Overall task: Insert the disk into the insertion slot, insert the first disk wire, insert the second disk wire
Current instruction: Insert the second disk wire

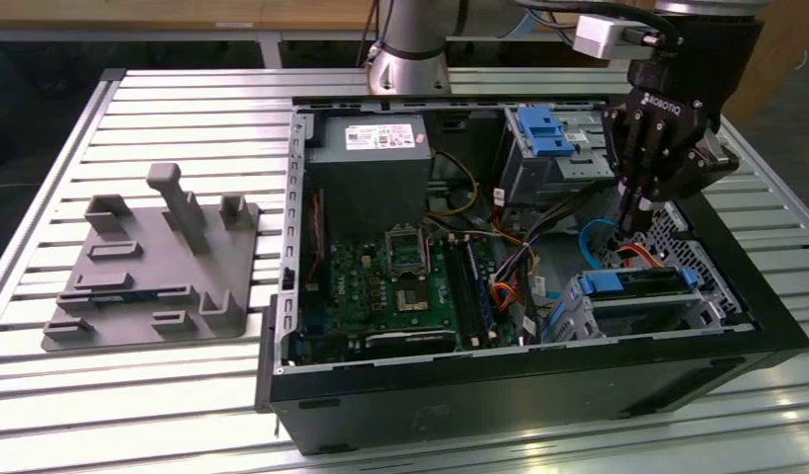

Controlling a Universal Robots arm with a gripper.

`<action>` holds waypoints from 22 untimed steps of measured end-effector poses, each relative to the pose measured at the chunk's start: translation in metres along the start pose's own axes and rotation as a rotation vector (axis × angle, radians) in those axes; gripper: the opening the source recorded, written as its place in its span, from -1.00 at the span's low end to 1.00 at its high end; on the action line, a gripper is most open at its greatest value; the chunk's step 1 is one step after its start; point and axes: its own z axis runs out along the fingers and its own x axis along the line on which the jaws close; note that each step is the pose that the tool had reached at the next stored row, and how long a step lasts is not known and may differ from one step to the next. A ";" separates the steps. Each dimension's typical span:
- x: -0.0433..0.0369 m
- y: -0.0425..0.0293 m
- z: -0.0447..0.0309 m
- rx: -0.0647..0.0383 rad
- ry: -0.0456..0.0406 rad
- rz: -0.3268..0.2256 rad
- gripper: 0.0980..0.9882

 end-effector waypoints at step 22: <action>0.0040 -0.0093 0.0013 -0.011 -0.0176 0.037 -0.86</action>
